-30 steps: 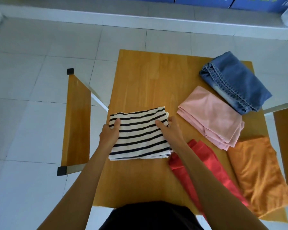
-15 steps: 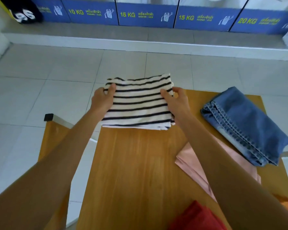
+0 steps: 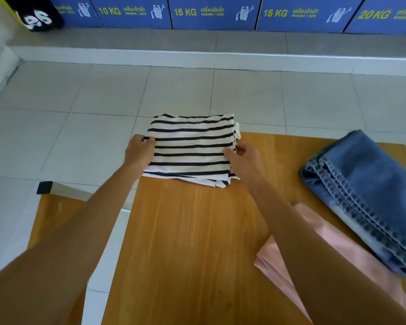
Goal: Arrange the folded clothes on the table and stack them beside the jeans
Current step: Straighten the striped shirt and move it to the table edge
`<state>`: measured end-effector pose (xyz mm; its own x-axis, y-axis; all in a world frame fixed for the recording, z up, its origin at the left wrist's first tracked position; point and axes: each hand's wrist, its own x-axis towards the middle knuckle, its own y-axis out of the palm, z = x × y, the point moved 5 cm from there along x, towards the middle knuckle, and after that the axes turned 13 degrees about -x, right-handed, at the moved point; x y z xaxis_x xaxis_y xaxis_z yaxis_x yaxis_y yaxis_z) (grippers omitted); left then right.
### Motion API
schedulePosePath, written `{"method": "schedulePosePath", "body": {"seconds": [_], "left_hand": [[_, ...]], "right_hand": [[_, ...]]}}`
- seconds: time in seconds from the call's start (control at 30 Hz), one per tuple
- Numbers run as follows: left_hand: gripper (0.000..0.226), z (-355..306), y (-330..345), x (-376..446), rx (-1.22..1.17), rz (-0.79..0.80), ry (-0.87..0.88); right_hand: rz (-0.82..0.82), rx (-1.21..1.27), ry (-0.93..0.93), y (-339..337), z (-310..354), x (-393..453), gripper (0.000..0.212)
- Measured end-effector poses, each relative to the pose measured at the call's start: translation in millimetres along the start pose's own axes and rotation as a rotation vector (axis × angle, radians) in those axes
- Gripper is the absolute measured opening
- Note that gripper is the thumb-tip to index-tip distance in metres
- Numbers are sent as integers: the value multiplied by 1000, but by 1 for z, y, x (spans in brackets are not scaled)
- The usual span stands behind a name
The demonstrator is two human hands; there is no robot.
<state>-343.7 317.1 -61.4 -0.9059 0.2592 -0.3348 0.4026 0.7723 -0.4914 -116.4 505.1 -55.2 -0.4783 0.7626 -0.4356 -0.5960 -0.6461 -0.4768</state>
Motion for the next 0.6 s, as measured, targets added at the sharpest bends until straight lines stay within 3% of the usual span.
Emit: {"method": "schedulePosePath", "body": {"seconds": [0.17,0.3,0.5,0.6], "left_hand": [[45,7,-6,-5,-2,-69,7],[56,-4,-7,-17,81,5,56],[61,-35,-1,-57,372,-72,180],[61,-52,17,-90,314,9,251]], "right_hand": [[69,-20,-61,2,3,-4,34],[186,-58,-95,-5,13,-8,34],[195,-166,-82,-18,17,-26,43],[161,-199,-67,-28,14,-45,51]]}}
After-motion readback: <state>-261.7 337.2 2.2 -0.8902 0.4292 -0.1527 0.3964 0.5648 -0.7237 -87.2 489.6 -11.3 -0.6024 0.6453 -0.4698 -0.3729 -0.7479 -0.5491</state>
